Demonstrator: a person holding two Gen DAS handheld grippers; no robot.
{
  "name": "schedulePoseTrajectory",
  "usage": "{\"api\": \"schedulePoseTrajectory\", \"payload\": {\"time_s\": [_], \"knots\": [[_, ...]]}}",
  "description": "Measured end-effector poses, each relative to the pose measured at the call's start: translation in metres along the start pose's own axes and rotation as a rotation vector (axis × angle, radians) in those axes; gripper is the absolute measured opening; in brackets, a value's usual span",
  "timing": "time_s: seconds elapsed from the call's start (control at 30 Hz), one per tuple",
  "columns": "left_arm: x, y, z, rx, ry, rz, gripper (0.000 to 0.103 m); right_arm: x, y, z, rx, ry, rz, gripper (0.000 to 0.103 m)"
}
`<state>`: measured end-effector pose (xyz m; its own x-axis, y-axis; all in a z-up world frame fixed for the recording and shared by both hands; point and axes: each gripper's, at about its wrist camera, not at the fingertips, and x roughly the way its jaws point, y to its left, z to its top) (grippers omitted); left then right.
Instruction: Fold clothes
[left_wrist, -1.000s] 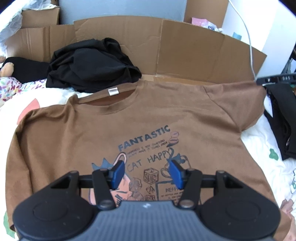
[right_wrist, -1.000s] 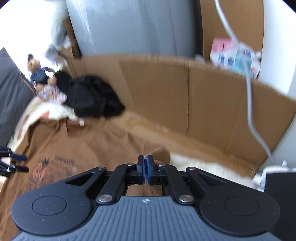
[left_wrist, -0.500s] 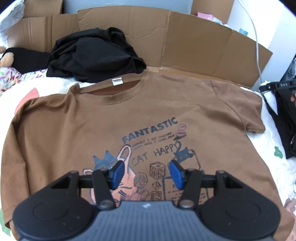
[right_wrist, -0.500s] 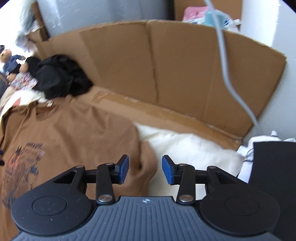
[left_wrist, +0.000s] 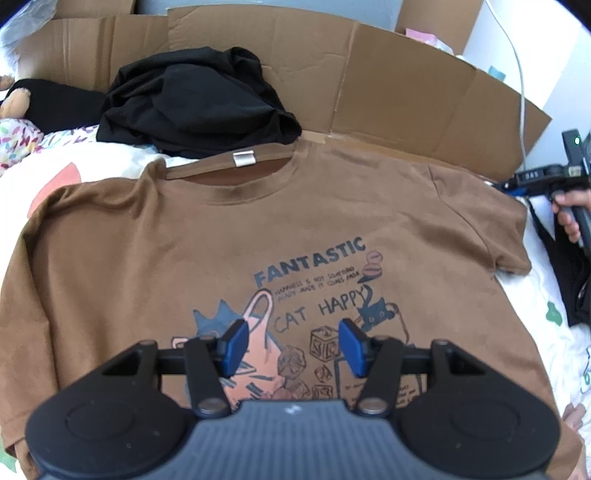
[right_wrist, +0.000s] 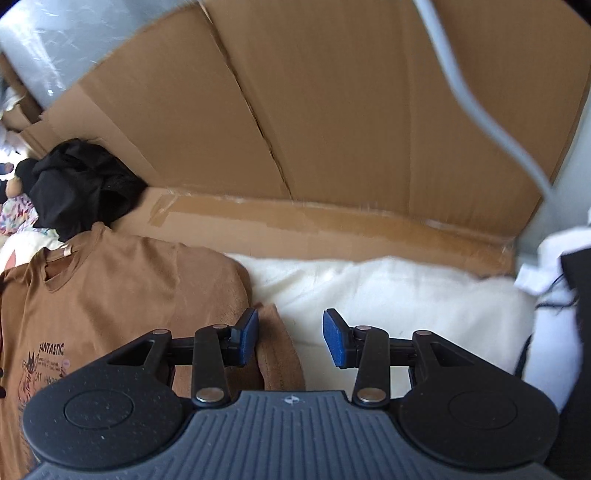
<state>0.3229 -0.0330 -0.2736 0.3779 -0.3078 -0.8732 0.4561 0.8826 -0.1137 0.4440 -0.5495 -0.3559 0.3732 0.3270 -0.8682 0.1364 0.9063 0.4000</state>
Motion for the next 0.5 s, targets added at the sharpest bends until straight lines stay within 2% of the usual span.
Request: {"api": "schedulePoseTrajectory", "payload": {"time_s": [0.03,0.07,0.1,0.27,0.5], "knots": [[0.000,0.000,0.000,-0.001,0.002,0.000,0.057,0.003,0.001,-0.002,-0.002,0.018,0.014,0.031],[0.001,-0.001,-0.001,-0.001,0.004,0.002,0.057,0.005,0.002,-0.002,-0.006,0.026,0.020,0.012],[0.001,-0.002,-0.001,-0.001,0.006,0.003,0.057,0.006,0.004,-0.003,-0.014,0.040,0.025,0.006],[-0.002,-0.010,0.002,0.019,0.001,-0.008,0.057,-0.007,0.006,-0.005,-0.031,0.013,0.044,0.003],[-0.011,-0.022,0.004,0.042,-0.017,-0.013,0.057,-0.057,0.000,0.003,0.005,-0.131,0.042,0.003]]}}
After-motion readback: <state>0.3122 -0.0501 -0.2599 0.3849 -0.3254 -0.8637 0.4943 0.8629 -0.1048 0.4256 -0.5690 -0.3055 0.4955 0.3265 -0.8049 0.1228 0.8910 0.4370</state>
